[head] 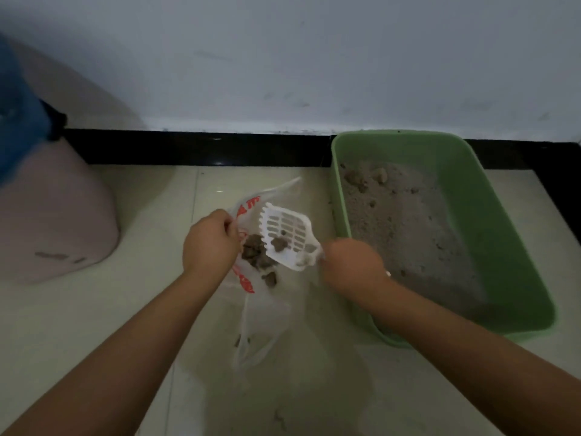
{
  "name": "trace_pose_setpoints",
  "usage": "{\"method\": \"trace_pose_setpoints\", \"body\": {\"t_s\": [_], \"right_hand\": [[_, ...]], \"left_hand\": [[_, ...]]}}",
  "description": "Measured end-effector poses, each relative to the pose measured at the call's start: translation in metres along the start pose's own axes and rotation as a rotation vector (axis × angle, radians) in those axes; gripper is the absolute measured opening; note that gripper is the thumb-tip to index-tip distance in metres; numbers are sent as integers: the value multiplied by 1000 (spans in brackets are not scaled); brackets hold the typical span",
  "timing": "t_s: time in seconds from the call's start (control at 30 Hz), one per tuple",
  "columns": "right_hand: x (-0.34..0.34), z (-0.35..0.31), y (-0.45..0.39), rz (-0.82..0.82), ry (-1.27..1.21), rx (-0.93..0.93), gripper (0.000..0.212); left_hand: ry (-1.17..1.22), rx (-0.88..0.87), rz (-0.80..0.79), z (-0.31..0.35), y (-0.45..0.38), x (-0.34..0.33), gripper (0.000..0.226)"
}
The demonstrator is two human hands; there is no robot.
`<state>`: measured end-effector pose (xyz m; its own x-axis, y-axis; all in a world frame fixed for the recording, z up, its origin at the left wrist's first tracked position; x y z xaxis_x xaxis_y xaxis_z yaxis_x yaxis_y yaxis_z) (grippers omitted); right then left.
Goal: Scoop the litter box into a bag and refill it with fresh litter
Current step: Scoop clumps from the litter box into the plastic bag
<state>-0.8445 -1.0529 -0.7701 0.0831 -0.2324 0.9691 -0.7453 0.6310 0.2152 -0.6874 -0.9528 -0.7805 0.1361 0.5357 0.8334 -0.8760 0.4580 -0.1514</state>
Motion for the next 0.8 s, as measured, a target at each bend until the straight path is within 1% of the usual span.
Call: {"method": "trace_pose_setpoints", "body": {"t_s": [0.07, 0.17, 0.23, 0.3, 0.37, 0.4, 0.43, 0.47, 0.53, 0.6, 0.7, 0.8], "right_hand": [[-4, -17, -5, 6, 129, 88, 27], [-8, -26, -9, 17, 189, 161, 23], [-2, -21, -11, 78, 243, 171, 23], [10, -9, -13, 137, 221, 141, 22], [28, 13, -13, 175, 134, 52, 22], [38, 28, -13, 214, 79, 12, 20], [45, 46, -13, 268, 32, -23, 15], [53, 64, -12, 324, -8, -59, 16], [60, 104, -10, 366, -60, -160, 37], [59, 141, -7, 347, -80, -279, 44], [41, 182, -7, 238, -61, -413, 45], [20, 203, -16, 152, -31, -445, 42]], "left_hand": [[19, 26, 30, -5, -2, 3, 21], [26, 35, 61, -10, -4, 6, 21], [9, 43, 52, -12, -4, 7, 21], [6, 48, 61, -12, -4, 9, 21], [19, 33, 100, -6, -4, 14, 23], [17, -3, 123, 0, -4, 16, 26], [5, -54, 139, 8, -3, 16, 28], [-3, -117, 149, 19, -2, 16, 30], [22, -285, 156, 43, 1, 11, 28], [70, -465, 106, 70, 8, -3, 32], [81, -692, 9, 104, 25, -34, 33], [71, -873, -104, 134, 46, -66, 33]]}}
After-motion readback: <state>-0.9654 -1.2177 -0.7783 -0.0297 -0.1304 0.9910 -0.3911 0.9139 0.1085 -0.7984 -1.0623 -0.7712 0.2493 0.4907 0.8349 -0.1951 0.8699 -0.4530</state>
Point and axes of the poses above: each hand's wrist, its own y-axis away from the middle knuckle, its own x-axis out of the back of the hand, z = x × y, the point moved 6 cm from there along -y, towards the middle knuckle, and after that the axes turned 15 degrees about z, right-handed, at the moved point
